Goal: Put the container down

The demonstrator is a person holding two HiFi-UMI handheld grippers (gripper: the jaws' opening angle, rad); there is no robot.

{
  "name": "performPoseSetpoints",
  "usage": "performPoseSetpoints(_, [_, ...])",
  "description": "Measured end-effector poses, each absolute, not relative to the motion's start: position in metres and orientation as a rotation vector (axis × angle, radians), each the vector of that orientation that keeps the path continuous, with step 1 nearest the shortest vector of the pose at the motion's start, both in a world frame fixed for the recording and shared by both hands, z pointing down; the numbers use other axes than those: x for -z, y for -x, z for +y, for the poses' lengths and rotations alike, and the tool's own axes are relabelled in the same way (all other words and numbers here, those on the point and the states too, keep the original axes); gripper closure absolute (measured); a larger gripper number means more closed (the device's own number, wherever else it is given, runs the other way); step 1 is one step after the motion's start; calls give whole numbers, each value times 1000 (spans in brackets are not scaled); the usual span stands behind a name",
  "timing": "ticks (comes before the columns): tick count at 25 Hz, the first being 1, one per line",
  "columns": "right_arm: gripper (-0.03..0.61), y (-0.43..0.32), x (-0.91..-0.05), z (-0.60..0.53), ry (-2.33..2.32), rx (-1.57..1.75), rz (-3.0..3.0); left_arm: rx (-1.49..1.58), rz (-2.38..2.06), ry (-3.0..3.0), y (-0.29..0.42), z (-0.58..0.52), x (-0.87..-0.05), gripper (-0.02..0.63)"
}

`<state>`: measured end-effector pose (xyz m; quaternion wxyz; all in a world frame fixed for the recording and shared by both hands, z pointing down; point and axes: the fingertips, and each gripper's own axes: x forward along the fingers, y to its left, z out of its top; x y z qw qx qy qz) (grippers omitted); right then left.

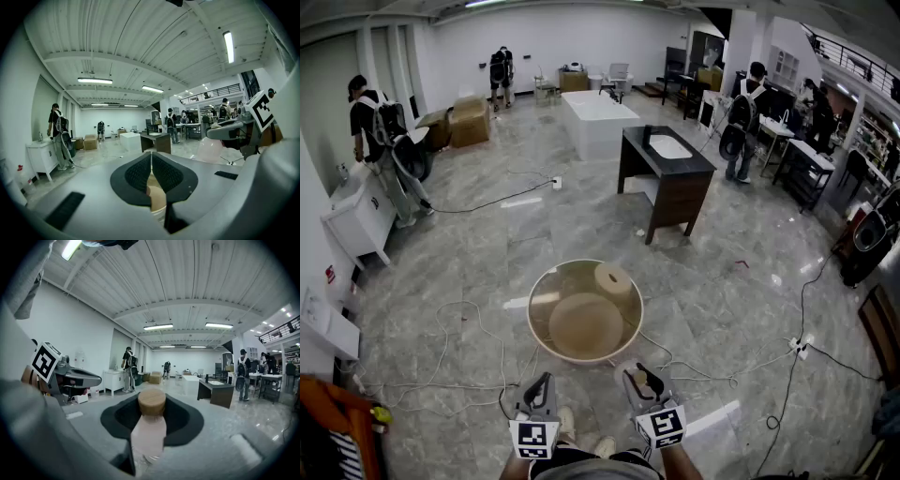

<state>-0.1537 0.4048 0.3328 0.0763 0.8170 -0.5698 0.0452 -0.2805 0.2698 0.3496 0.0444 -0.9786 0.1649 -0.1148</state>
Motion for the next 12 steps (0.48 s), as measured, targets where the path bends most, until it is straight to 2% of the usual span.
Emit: performPoseSetpoints(12, [453, 153, -327, 422, -2439, -132, -1735, 348, 474, 3001, 270, 293, -352, 588])
